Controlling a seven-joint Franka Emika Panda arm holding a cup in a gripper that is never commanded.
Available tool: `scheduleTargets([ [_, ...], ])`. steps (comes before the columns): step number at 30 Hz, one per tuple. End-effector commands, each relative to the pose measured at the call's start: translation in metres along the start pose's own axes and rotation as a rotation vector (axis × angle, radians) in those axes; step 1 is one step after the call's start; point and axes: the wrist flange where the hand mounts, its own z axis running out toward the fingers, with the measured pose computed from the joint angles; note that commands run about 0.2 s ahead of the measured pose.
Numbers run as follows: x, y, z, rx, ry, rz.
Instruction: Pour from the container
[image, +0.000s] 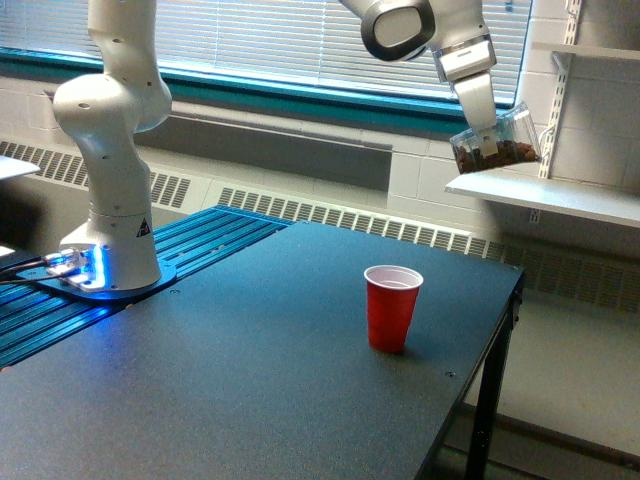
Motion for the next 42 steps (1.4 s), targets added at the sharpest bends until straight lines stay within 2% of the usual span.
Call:
scheduleTargets([
  [1, -0.008, -0.008, 0.0, 0.007, 0.003, -0.011],
  [7, -0.016, -0.011, 0.001, 0.012, 0.007, -0.038],
  [17, -0.012, 0.005, 0.003, 0.004, 0.032, -0.021],
  [30, -0.012, 0.041, 0.005, -0.035, 0.055, -0.027],
  [42, -0.025, 0.073, 0.003, -0.07, 0.059, -0.025],
])
